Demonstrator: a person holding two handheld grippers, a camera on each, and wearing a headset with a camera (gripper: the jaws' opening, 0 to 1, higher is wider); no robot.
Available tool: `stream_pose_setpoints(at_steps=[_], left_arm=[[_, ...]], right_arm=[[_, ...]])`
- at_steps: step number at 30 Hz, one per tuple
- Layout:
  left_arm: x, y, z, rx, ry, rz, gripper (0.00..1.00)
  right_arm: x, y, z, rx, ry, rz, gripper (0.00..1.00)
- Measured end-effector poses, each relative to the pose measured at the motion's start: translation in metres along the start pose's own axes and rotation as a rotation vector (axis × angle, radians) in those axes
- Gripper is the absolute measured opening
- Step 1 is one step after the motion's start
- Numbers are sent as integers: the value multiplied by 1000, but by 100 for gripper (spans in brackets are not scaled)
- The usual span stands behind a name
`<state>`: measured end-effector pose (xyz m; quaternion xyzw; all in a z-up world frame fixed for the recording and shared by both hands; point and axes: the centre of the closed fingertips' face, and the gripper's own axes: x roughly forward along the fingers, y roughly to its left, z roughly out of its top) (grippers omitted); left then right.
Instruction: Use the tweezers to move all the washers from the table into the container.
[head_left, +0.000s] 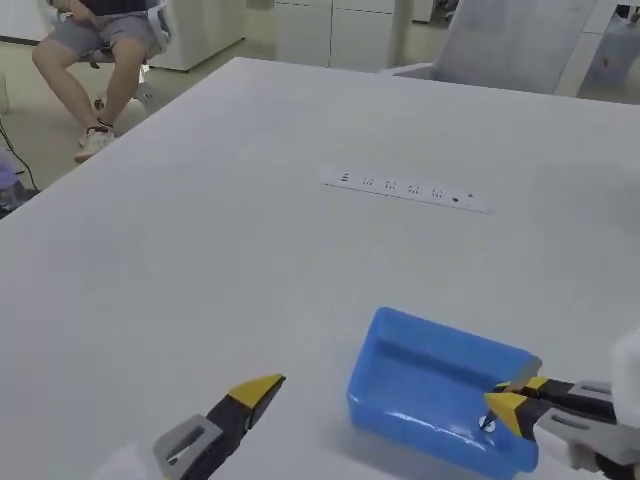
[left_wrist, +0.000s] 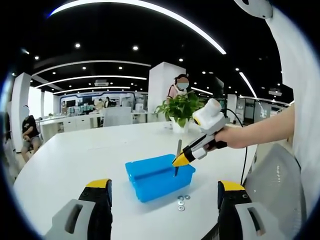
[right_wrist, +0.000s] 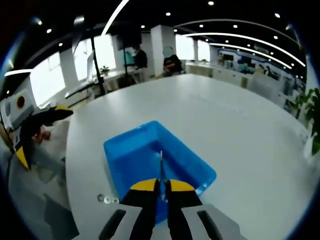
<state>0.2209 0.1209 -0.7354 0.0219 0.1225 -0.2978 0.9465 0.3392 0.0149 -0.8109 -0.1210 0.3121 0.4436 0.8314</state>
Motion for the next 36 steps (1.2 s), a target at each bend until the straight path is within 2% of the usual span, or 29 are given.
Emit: stream_pose_setpoints(at_steps=[6, 12, 15, 28, 34, 36], left_arm=[[-1, 0, 0, 4, 3, 0, 88], [0, -1, -1, -1, 7, -2, 88], [-1, 0, -4, 6, 26, 3, 87], [-1, 2, -3, 18, 28, 10, 86], [-1, 2, -5, 25, 39, 8, 85], [-1, 3, -5, 27, 40, 10, 85]], right_arm=[[-9, 3, 8, 24, -35, -2, 4], [-21, 10, 21, 16, -71, -7, 4], [-25, 13, 27, 15, -88, -7, 4], [-42, 30, 46, 5, -140, -1, 3], [-45, 40, 49, 16, -153, 16, 3], [-47, 49, 51, 23, -162, 31, 3]])
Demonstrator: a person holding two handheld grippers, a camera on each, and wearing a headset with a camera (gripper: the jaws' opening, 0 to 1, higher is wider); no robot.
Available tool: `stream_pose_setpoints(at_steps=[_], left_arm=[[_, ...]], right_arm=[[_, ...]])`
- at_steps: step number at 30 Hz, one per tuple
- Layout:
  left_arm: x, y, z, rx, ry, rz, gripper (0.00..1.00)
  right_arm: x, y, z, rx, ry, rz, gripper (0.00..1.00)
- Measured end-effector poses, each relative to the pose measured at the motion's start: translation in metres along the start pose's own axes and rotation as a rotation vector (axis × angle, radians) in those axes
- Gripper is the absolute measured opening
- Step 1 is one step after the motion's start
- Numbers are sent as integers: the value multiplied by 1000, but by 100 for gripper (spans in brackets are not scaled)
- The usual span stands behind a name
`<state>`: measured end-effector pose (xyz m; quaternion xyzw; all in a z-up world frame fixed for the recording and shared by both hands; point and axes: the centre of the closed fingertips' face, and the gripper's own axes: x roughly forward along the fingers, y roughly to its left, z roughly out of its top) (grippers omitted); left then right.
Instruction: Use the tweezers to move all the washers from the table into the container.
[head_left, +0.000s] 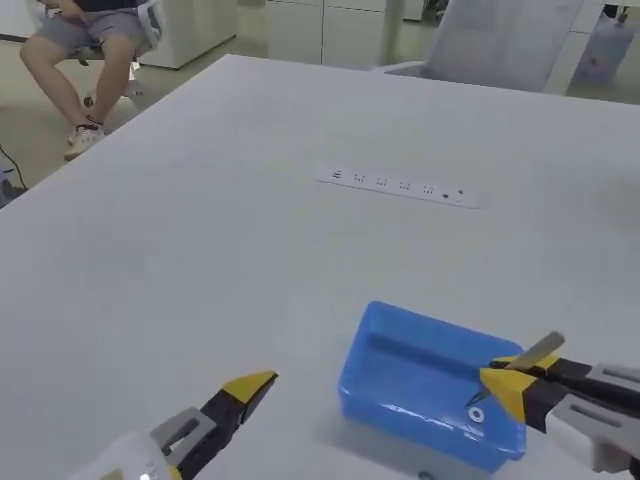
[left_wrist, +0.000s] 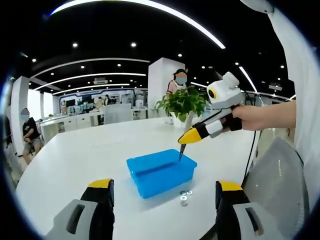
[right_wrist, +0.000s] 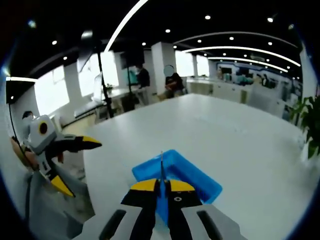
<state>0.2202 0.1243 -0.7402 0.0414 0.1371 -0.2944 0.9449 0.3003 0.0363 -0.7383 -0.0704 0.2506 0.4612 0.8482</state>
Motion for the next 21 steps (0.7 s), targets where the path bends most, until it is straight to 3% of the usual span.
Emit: stream_pose_setpoints(at_steps=[10, 21], left_arm=[[0, -1, -2, 1, 11, -6, 83], [2, -3, -4, 8, 22, -12, 82]], right_arm=[[0, 18, -12, 15, 20, 39, 3], [6, 22, -35, 40, 65, 74, 4]])
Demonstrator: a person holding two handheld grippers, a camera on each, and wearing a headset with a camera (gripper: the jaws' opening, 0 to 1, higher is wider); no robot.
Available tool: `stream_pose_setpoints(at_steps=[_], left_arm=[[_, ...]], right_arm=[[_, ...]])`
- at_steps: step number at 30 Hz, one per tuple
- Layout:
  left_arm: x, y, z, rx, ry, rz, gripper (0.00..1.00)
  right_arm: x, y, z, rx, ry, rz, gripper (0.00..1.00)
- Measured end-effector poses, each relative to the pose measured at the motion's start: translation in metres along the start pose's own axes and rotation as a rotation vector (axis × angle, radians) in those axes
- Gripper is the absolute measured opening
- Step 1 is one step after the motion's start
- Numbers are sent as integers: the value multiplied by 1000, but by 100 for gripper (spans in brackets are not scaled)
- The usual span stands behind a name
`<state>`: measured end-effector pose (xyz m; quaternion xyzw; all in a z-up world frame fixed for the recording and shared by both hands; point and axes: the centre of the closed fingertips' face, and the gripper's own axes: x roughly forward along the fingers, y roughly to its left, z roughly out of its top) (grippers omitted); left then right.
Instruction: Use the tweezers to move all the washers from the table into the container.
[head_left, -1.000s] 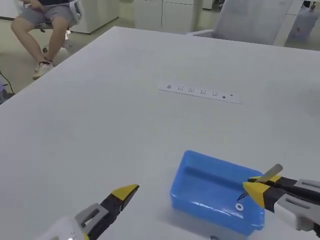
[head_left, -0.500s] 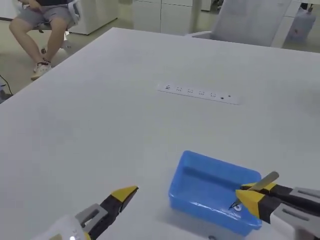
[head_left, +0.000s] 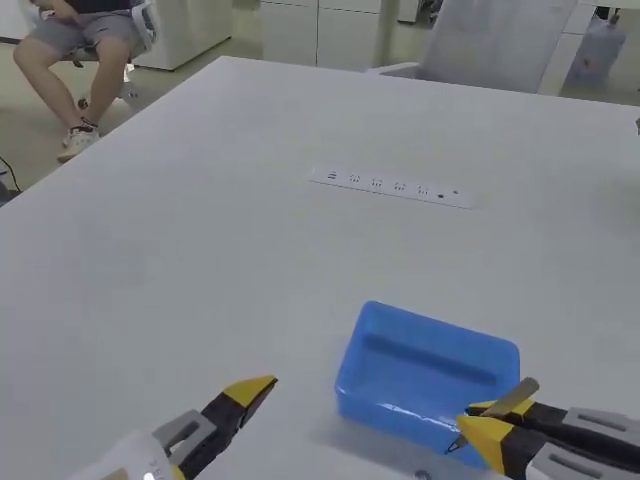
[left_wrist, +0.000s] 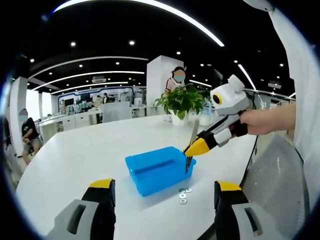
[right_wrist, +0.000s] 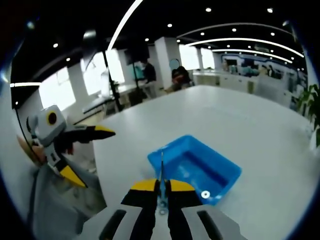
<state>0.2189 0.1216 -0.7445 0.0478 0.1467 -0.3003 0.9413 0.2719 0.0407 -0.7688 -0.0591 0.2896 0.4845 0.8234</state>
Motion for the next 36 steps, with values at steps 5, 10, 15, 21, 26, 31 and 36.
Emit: stream_pose_setpoints(at_steps=[5, 10, 15, 21, 26, 31, 36], left_arm=[[0, 0, -1, 2, 5, 1, 82], [0, 0, -1, 2, 6, 1, 82], [0, -1, -1, 6, 9, -1, 82], [1, -3, -2, 25, 17, -6, 81], [1, -6, -3, 51, 30, -14, 80], [1, -6, -4, 71, 34, -15, 79], [2, -10, -5, 97, 42, -28, 77]], right_arm=[[3, -1, -11, 7, 20, 8, 4], [6, -1, -20, 19, 43, 19, 4], [11, -1, -32, 27, 70, 29, 4], [16, 0, -40, 31, 88, 40, 4], [18, 1, -42, 10, 98, 51, 4], [23, 3, -45, -31, 111, 58, 4], [24, 10, -45, -91, 125, 74, 4]])
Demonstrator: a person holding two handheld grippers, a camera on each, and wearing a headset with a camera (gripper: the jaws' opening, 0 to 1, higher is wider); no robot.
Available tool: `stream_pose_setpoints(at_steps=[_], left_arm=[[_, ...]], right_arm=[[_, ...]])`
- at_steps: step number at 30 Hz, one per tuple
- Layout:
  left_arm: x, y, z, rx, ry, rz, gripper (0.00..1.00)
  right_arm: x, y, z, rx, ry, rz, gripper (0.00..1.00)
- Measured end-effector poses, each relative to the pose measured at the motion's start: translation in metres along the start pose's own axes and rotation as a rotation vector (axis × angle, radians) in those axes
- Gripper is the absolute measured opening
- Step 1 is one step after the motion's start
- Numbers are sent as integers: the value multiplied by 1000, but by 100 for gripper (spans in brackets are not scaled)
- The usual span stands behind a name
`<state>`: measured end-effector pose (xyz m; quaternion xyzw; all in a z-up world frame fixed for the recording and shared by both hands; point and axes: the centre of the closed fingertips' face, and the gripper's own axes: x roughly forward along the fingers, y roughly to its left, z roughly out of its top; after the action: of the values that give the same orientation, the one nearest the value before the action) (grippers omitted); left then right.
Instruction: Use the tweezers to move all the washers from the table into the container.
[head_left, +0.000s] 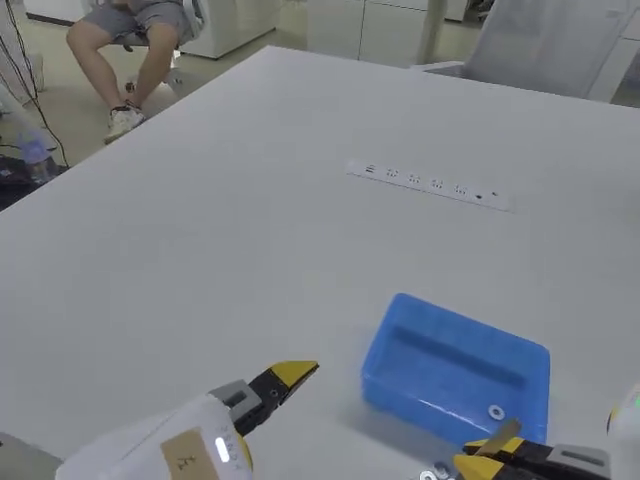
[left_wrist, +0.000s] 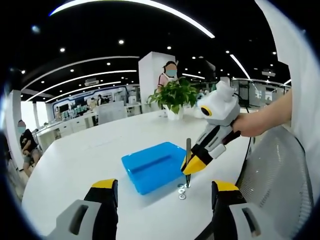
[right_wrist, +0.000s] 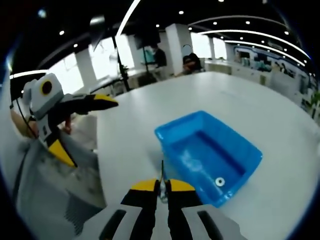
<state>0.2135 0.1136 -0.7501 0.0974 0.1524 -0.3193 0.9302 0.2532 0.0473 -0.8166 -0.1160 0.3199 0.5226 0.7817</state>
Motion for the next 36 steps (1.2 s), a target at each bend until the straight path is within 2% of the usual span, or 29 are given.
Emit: stream_pose_setpoints(at_steps=[5, 7, 9, 23, 33, 36], left_arm=[[0, -1, 1, 23, -3, -1, 76], [-1, 0, 1, 35, -2, 3, 76], [-1, 0, 0, 41, -2, 4, 76], [-2, 1, 0, 53, -24, -4, 76], [-3, 3, -3, 43, -16, 1, 75], [-2, 1, -2, 32, -24, -8, 76]], right_arm=[[1, 10, -4, -49, 43, 19, 4], [1, 8, -4, -118, 59, 2, 4], [3, 12, -4, -110, 65, 13, 4], [3, 8, -5, -107, 80, 4, 3], [2, 9, -6, -100, 87, -2, 3], [-2, 13, 0, -102, 66, -3, 3]])
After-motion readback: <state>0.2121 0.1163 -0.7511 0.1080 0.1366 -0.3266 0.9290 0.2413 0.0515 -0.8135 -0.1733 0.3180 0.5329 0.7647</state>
